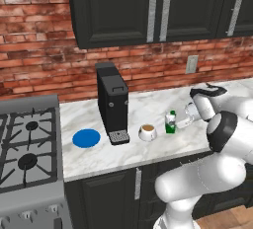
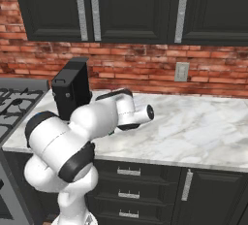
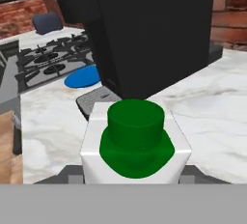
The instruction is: Take a sugar cube from the saucer and place it inside the coffee. Then, grab milk from the fridge and place it next to the coffee on the counter to sweeten the coffee.
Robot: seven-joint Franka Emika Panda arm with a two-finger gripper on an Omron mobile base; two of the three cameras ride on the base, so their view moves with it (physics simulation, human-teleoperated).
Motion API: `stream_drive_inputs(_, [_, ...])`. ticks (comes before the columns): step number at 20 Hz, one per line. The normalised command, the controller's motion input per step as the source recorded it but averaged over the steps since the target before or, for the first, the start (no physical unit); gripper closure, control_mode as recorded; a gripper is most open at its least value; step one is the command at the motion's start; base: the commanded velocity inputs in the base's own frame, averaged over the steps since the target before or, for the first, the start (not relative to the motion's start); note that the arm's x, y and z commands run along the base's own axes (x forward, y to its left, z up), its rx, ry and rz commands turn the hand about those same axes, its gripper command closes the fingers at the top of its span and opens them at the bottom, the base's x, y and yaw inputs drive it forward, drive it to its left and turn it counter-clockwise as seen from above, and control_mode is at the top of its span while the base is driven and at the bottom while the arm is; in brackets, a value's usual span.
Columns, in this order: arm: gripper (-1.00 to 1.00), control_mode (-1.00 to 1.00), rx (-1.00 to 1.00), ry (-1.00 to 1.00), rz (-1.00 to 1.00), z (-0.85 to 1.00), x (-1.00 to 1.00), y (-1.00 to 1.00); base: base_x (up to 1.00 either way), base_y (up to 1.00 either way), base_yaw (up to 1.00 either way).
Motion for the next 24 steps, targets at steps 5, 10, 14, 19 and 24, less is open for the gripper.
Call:
stream_drive_inputs(5, [1.0, -1.0, 0.0, 0.0, 0.0, -0.56, 0.15, 0.0, 0.0, 0.0, 0.0])
stream_drive_inputs(10, [1.0, -1.0, 0.02, -0.01, 0.0, -0.42, 0.2, 0.0, 0.0, 0.0, 0.0])
stream_drive_inputs(14, [1.0, -1.0, 0.01, 0.0, 0.0, -0.26, 0.16, 0.0, 0.0, 0.0, 0.0])
stream_drive_inputs(19, [-1.0, -1.0, 0.0, -0.01, 0.0, -0.07, 0.07, 0.0, 0.0, 0.0, 0.0])
stream_drive_inputs(24, [-1.0, -1.0, 0.0, 0.0, 0.0, 0.0, -0.1, -0.06, 0.0, 0.0, 0.0])
